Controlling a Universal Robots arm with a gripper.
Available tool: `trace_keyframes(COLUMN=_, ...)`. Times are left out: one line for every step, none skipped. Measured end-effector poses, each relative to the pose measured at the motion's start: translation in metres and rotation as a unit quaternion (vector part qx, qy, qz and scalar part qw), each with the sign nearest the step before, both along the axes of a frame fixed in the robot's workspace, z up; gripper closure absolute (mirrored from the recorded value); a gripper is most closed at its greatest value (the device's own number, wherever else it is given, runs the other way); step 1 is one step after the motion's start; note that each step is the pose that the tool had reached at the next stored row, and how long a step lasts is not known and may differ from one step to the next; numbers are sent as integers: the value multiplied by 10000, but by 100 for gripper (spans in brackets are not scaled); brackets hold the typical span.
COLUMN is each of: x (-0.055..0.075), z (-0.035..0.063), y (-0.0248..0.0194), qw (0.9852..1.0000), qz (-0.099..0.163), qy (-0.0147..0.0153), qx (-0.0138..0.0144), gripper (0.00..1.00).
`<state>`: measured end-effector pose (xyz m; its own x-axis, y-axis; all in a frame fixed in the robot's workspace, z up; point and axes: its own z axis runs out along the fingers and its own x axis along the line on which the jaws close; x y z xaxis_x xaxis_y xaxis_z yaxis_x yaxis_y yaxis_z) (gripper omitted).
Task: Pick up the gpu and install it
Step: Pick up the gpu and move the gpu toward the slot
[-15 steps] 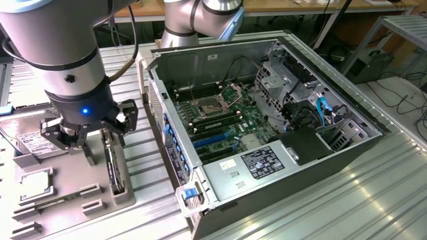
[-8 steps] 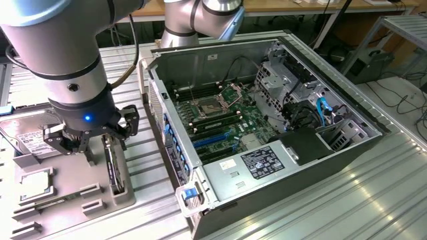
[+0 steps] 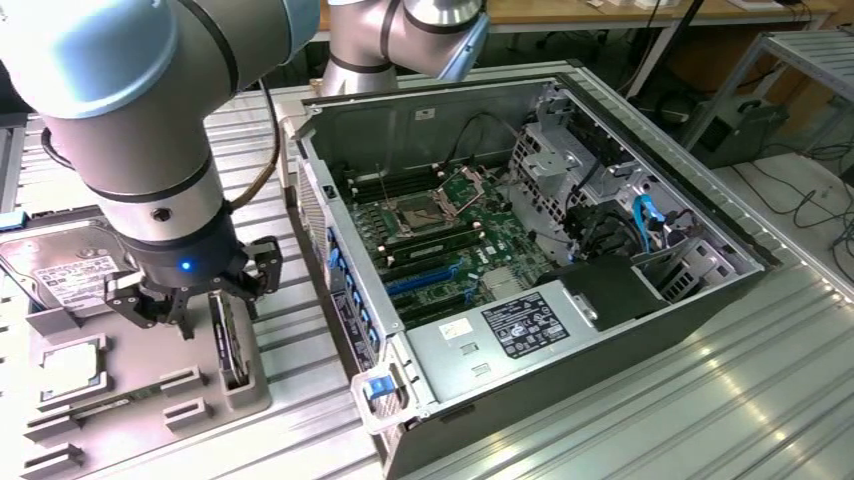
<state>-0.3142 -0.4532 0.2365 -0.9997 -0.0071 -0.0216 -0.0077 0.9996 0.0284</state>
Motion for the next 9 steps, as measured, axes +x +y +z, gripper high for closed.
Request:
trace_keyframes(x=0, z=-52, y=3, qw=10000, qz=0, qy=1, qx=-23, gripper=34)
trace_keyframes(x=0, z=-56, y=5, qw=10000, qz=0, qy=1, qx=-26, gripper=34)
trace_keyframes(x=0, z=-56, y=5, qw=10000, qz=1, qy=1, qx=-26, gripper=34)
trace_keyframes(x=0, z=-57, y=6, qw=10000, qz=1, qy=0, qx=-28, gripper=34)
trace_keyframes(x=0, z=-58, y=15, qw=10000, qz=0, qy=-1, qx=-43, gripper=34)
trace_keyframes(x=1, z=-69, y=21, qw=10000, qz=-15, qy=-1, qx=-87, gripper=34)
trace_keyframes(x=1, z=-78, y=21, qw=10000, qz=-32, qy=0, qx=-92, gripper=34)
trace_keyframes(x=1, z=-92, y=21, qw=9999, qz=-63, qy=1, qx=-94, gripper=34)
trace_keyframes(x=0, z=-118, y=22, qw=9999, qz=-131, qy=1, qx=-95, gripper=34)
